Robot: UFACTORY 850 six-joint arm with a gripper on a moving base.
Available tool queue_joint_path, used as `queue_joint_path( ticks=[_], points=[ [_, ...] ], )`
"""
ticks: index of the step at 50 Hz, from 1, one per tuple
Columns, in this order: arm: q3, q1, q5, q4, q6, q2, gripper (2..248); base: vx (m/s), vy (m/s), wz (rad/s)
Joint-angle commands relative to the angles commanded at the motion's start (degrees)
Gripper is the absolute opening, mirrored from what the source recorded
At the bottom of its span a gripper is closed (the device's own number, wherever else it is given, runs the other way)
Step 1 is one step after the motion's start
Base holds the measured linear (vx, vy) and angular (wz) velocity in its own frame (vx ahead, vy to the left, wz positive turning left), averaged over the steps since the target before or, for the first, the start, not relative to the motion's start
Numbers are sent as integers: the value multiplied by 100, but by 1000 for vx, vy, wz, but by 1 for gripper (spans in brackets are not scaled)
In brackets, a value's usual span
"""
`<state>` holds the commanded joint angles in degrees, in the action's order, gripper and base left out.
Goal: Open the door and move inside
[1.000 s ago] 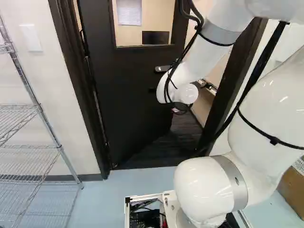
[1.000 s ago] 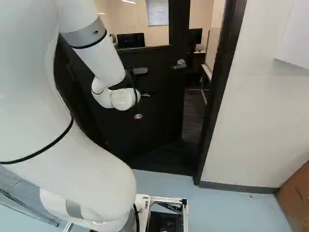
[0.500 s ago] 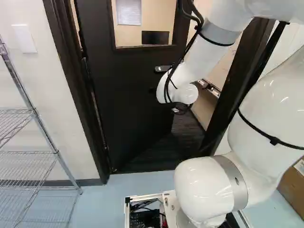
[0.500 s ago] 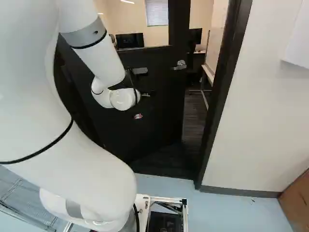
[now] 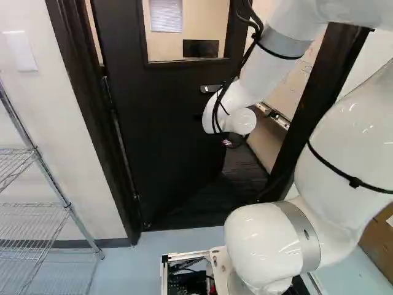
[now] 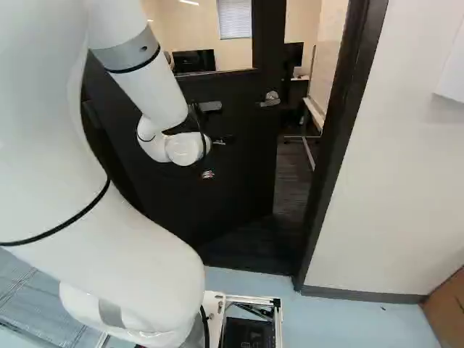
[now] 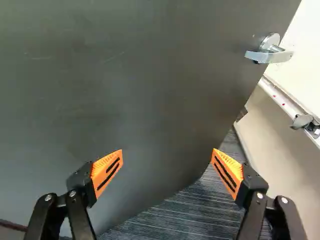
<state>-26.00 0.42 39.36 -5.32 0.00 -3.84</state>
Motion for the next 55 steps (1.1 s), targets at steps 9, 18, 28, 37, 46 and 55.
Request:
queue_joint_path(
  ticks=[9,18,28,37,46,55],
  points=[
    [0,0,0,0,0,0,247,89,5,4],
    [0,0,0,0,0,0,247,87,26,-12],
    [0,0,0,0,0,0,247,80,29,-13],
    [0,0,0,0,0,0,247,81,32,-11],
    [0,0,0,0,0,0,247,85,31,-9],
    [0,0,0,0,0,0,247,67,26,-11]
  ],
)
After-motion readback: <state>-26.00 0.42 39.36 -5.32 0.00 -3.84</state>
